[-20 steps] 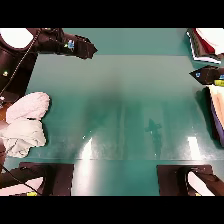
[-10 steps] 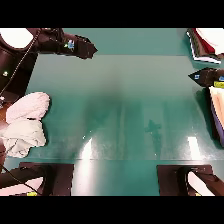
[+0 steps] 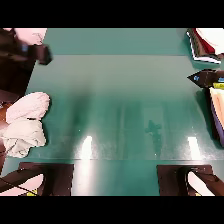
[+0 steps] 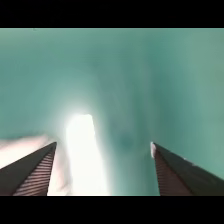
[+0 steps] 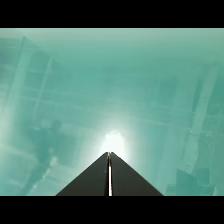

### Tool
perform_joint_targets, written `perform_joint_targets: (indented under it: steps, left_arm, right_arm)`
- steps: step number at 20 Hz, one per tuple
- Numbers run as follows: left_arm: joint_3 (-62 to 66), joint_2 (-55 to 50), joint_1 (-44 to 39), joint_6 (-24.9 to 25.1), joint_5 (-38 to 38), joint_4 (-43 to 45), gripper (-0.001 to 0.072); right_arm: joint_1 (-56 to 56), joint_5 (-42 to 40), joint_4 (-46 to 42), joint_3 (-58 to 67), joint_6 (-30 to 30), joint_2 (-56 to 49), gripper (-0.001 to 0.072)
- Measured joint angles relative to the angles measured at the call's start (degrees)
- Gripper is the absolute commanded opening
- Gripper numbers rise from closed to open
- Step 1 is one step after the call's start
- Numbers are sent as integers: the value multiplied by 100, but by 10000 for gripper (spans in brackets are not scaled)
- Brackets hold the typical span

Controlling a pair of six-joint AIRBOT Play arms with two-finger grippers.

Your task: Fold the shirts.

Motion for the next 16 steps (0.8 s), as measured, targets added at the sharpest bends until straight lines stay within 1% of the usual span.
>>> perform_joint_targets:
  steps: [2, 4, 9, 12, 13, 14, 15, 16]
  left_arm:
    - [-560, 24, 376, -216, -109, 348, 718]
    - [-1294, 35, 708, -382, 33, 577, 718]
    - [-3106, 24, 1189, -579, 1010, 807, 717]
    - [-3740, -33, 1274, -645, 1661, 863, 716]
    - [-3849, -50, 1292, -669, 1847, 872, 634]
    - [-3930, -63, 1300, -691, 2020, 879, 330]
    - [-3985, -74, 1311, -704, 2157, 881, 84]
    - [-4013, -81, 1316, -713, 2236, 881, 31]
  right_arm:
    - [0, 9, 0, 0, 0, 0, 12]
    - [0, 20, 2, 0, 0, 0, 12]
    - [0, 26, 4, 0, 0, 0, 12]
    - [0, 28, 9, 0, 2, 0, 12]
    - [0, 28, 20, 0, 4, 0, 12]
    - [0, 28, 31, 0, 7, 0, 12]
    - [0, 28, 33, 0, 9, 0, 12]
    - [0, 28, 33, 0, 11, 0, 12]
